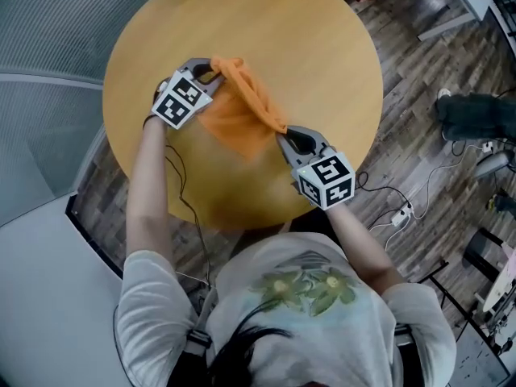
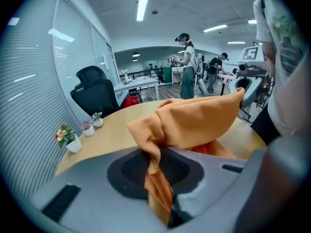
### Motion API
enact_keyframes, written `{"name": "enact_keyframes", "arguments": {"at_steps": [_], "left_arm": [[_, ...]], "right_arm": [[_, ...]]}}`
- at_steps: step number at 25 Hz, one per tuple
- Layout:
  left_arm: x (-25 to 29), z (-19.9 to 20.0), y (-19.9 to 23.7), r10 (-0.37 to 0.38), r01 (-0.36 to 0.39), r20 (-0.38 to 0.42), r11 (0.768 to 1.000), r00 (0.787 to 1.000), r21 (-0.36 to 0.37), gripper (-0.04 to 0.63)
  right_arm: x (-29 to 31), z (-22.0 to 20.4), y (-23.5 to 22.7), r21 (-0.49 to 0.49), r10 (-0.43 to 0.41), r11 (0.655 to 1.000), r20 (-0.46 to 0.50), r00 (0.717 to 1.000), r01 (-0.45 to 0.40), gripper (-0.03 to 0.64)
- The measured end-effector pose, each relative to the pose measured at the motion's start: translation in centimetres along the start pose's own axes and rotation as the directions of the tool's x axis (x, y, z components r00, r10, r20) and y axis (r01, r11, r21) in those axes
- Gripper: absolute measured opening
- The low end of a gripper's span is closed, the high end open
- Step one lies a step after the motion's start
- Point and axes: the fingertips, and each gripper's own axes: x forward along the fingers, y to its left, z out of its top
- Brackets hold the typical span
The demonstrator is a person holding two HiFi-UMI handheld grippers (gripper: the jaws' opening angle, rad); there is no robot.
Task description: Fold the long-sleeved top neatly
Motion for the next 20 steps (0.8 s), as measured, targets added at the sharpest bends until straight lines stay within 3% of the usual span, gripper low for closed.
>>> {"name": "enact_keyframes", "arguments": {"at_steps": [7, 14, 17, 20], "left_arm": [[-3.8, -9.7, -2.3, 0.104, -0.11, -0.084, 0.992, 0.991, -0.064, 0.061], [-3.9, -16.7, -4.6, 0.161, -0.181, -0.175, 0.978, 0.971, -0.103, 0.068], [-4.9, -17.9, -5.2, 0.151, -0.184, -0.182, 0.967, 0.972, -0.178, 0.075], [-7.0, -17.3, -5.2, 0.156, -0.19, -0.134, 0.939, 0.979, -0.288, 0.077]], "right_arm": [[4.2, -5.9, 6.0, -0.132, 0.057, 0.988, -0.159, 0.986, -0.078, 0.037], [7.6, -11.3, 6.2, -0.214, -0.006, 0.975, -0.292, 0.957, -0.059, 0.037], [8.1, -12.0, 6.0, -0.223, -0.016, 0.973, -0.311, 0.95, -0.056, 0.037], [8.1, -11.9, 6.4, -0.204, -0.004, 0.977, -0.329, 0.944, -0.068, 0.038]]}}
